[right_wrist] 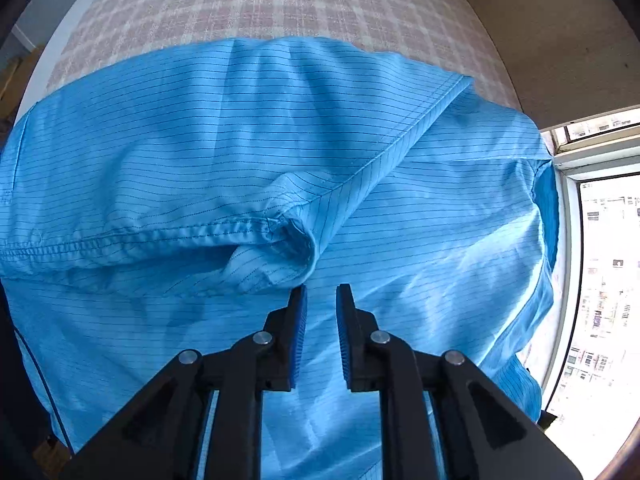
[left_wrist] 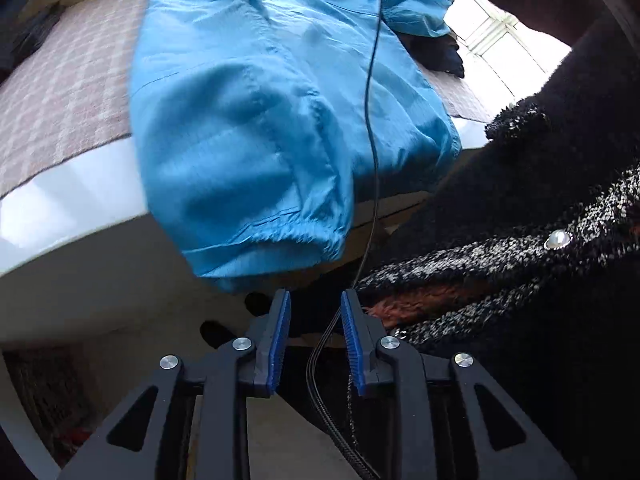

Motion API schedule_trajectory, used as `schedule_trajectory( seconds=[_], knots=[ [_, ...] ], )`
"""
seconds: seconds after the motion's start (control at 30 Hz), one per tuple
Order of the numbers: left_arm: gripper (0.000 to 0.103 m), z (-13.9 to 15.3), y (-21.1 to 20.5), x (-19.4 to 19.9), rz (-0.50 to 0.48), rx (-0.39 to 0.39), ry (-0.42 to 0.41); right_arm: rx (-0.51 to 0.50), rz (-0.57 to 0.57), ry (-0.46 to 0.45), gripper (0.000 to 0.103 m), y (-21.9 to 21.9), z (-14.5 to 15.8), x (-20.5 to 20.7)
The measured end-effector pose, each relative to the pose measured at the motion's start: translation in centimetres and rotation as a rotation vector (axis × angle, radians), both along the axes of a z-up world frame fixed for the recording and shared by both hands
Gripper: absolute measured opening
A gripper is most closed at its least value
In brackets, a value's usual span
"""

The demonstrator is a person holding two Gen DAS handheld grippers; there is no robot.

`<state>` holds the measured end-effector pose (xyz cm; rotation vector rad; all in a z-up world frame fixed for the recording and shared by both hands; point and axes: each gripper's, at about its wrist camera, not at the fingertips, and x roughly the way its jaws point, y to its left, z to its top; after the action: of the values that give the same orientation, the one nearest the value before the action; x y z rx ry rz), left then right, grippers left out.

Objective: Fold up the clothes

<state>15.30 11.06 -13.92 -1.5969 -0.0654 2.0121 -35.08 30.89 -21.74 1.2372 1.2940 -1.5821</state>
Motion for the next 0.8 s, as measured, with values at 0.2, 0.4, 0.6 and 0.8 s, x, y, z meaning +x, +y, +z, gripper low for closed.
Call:
schedule_trajectory(
  seconds=[0.2,0.4,0.6,0.8],
  knots=[
    [0.030,-2.7,-4.8,-2.5,0.117,0.032,0.025,-0.067,-0.059,0.066,0.033,0.1,4.5,0.1],
    [0.030,-3.6,-4.6,-3.9,0.085,0.050,0.061,-0.167,0.027,-0.087,0.033,-4.9,3.3,9.0],
    [0.030,-1.8,-4.6,-3.9,0.076,0.093,0.127,-0.135,0.084,-0.177,0.022,-8.3,-0.7,14.0],
    [0.028,-6.8,-3.4,-5.0,0.068,0.135,0.037,-0.070,0.052,-0.202,0.015,-8.5,-2.3,14.3]
  ],
)
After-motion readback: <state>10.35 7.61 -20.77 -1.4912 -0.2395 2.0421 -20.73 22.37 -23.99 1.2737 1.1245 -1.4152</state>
